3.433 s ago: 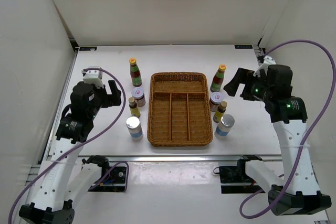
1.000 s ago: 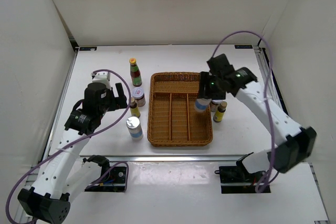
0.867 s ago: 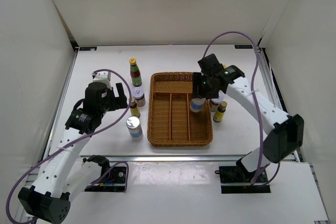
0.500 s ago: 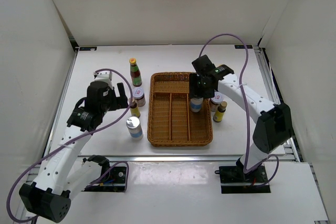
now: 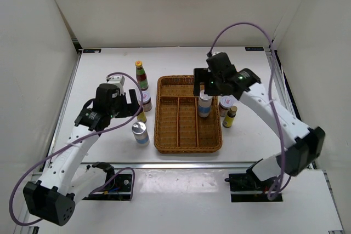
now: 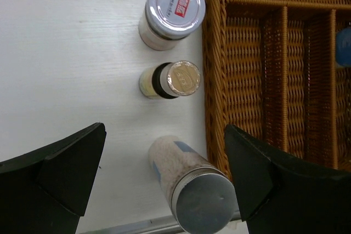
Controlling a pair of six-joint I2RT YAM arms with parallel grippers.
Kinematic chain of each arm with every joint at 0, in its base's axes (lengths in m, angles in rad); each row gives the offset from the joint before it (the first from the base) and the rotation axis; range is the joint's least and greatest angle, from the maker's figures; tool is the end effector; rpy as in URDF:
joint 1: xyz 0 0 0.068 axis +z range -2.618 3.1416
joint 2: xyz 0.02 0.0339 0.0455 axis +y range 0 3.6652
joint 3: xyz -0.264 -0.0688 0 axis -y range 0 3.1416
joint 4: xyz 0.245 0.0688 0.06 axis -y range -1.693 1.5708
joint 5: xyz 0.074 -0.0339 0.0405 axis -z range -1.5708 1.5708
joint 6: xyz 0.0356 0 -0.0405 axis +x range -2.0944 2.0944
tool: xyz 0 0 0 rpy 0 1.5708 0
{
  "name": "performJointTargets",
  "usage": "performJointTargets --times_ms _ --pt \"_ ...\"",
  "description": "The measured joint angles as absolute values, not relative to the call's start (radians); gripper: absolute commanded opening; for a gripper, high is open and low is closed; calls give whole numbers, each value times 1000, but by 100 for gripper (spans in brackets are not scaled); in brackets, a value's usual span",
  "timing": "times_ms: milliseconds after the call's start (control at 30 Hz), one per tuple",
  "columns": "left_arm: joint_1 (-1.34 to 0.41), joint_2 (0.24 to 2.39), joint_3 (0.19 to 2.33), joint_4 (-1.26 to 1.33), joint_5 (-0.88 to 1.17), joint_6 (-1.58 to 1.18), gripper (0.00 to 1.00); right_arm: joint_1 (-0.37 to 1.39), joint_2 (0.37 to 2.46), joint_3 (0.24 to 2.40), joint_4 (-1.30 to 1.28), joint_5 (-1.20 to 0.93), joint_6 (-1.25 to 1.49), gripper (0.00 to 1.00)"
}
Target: Organize the condiment bottles
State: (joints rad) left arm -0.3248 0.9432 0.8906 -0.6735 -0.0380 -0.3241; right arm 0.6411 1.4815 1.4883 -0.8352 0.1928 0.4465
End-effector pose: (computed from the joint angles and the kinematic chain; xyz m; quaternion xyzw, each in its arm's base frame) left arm 0.1850 -0.0609 0.3015 -0.0075 0.9120 -0.1142 0.3940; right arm 0.2563 0.1827 0.3578 -0.0554 0.9266 0.1100 0.3554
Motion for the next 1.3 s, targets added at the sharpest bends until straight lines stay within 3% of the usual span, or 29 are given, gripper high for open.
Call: performJointTargets --times_ms 233,767,833,967,1000,1100,1300 --pt "-387 960 891 -718 10 -410 100 649 1346 1496 -833 193 437 100" --pt "-551 1004 891 -884 -50 -586 100 649 1345 1423 -846 191 438 100" --pt "-552 1018 891 -889 -59 -596 95 649 1345 1422 -845 192 438 100" --pt "-553 1043 891 -889 -70 -610 56 649 1343 1409 -847 192 438 100" --pt "-556 1042 892 -889 -75 -607 37 649 1343 1407 -852 193 438 100" --pt "-569 1042 896 -896 -95 -607 11 649 1340 1406 -866 198 438 100" --pt "-613 1114 1061 -1030 -145 -596 11 647 1296 1404 -889 233 433 100"
